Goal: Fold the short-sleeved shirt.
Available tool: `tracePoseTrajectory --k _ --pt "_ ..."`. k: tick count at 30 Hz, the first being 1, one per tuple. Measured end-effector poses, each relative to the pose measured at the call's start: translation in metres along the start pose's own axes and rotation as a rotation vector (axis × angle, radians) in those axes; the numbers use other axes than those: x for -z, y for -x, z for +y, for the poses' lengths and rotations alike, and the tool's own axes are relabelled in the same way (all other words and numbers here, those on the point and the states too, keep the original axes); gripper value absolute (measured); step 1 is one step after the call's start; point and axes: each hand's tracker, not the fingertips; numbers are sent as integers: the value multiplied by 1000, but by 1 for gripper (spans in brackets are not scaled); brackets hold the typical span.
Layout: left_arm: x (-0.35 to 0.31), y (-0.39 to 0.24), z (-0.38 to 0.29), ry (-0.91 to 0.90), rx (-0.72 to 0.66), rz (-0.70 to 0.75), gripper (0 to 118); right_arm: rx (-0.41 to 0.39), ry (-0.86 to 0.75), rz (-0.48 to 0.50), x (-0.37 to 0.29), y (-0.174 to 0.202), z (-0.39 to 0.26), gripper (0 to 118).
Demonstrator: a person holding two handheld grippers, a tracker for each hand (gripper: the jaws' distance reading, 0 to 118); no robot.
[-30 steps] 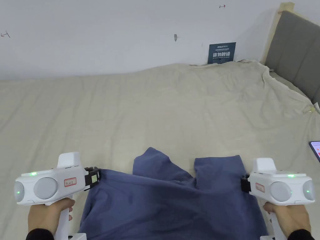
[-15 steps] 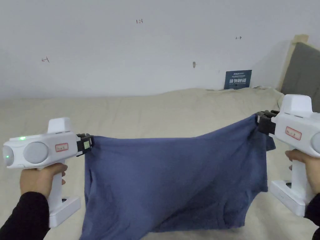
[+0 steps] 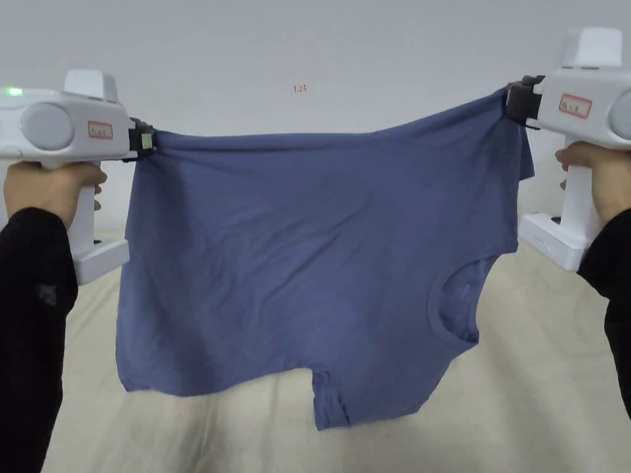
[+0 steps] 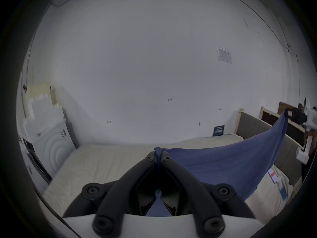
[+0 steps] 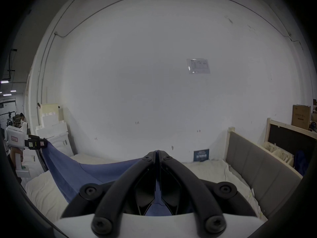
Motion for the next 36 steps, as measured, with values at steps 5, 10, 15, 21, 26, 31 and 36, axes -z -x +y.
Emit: tracePoseTrajectory --k 5,10,15,21,26,31,36 --pt "17 -2 40 -37 105 25 0 -46 -52 -19 30 6 37 1" --pt "42 -3 64 -60 87 14 0 -75 -100 -47 57 7 61 1" --pt "67 -12 58 -80 111 29 0 -71 -119 -55 72 2 60 1" --pt "89 -27 0 -65 127 12 0 -55 -72 -51 74 -13 1 1" --pt "102 -36 -77 -6 137 -19 0 -34 42 -47 63 -26 -75 1" --pt "82 -55 -168 116 125 -58 0 32 159 -45 29 -37 -161 1" --pt "44 -70 -257 235 102 -87 0 79 296 -45 -26 -40 -243 1"
